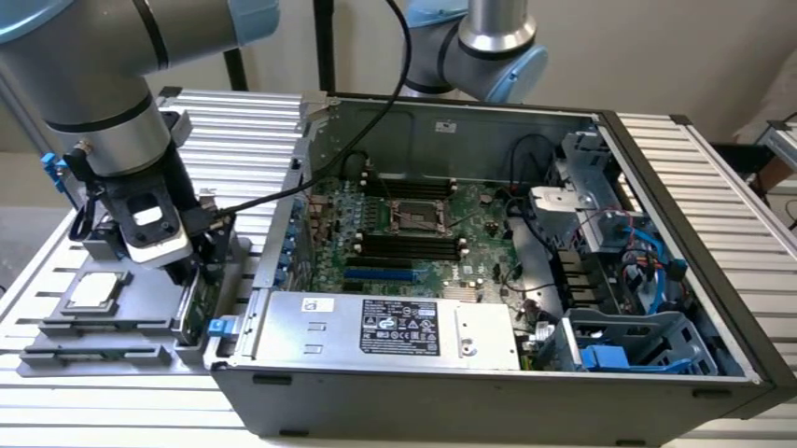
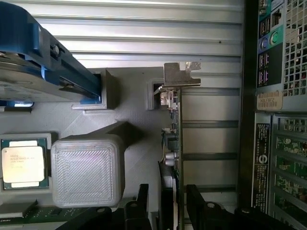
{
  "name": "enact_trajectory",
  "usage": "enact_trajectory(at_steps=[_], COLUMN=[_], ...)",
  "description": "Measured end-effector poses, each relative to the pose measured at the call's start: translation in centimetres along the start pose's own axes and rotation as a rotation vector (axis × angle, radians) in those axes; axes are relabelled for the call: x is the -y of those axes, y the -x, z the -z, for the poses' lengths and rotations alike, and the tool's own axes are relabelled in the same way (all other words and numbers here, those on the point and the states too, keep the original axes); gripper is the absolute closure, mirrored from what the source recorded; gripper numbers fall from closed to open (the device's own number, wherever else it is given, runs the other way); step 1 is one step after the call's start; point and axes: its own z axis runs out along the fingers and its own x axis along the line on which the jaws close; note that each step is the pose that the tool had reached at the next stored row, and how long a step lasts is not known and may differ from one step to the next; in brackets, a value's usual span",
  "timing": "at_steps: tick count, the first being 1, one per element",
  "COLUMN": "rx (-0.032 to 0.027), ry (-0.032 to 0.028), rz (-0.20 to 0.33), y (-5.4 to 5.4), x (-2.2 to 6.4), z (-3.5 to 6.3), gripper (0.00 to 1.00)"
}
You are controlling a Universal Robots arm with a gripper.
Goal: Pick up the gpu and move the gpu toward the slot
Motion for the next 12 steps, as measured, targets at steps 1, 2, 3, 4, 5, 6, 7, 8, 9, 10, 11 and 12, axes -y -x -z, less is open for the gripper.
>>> enact_trajectory(at_steps=[1,2,3,4,5,6,7,8,9,10,11,12], rx=[0.0002,0.0001,0.0000,-0.0001,0.0000,0.0000,-0.0001,-0.0002,-0.0001,0.0000,-0.0001,-0.0001], ry=[0.0002,0.0001,0.0000,0.0000,0.0000,-0.0001,-0.0001,-0.0002,-0.0001,0.0000,-0.0001,-0.0001], rz=[0.000,0.000,0.000,0.000,0.000,0.000,0.000,0.000,0.000,0.000,0.000,0.000], y=[0.02,0.06,0.12,0.15,0.17,0.19,0.21,0.22,0.22,0.23,0.22,0.23], x=[0.00,0.00,0.00,0.00,0.00,0.00,0.01,0.01,0.00,0.00,0.00,0.00], z=[-0.01,-0.01,0.00,0.00,-0.01,-0.01,-0.01,0.00,-0.01,-0.01,-0.01,-0.01], gripper=[0.55,0.55,0.55,0.55,0.55,0.55,0.55,0.55,0.55,0.58,0.58,0.65])
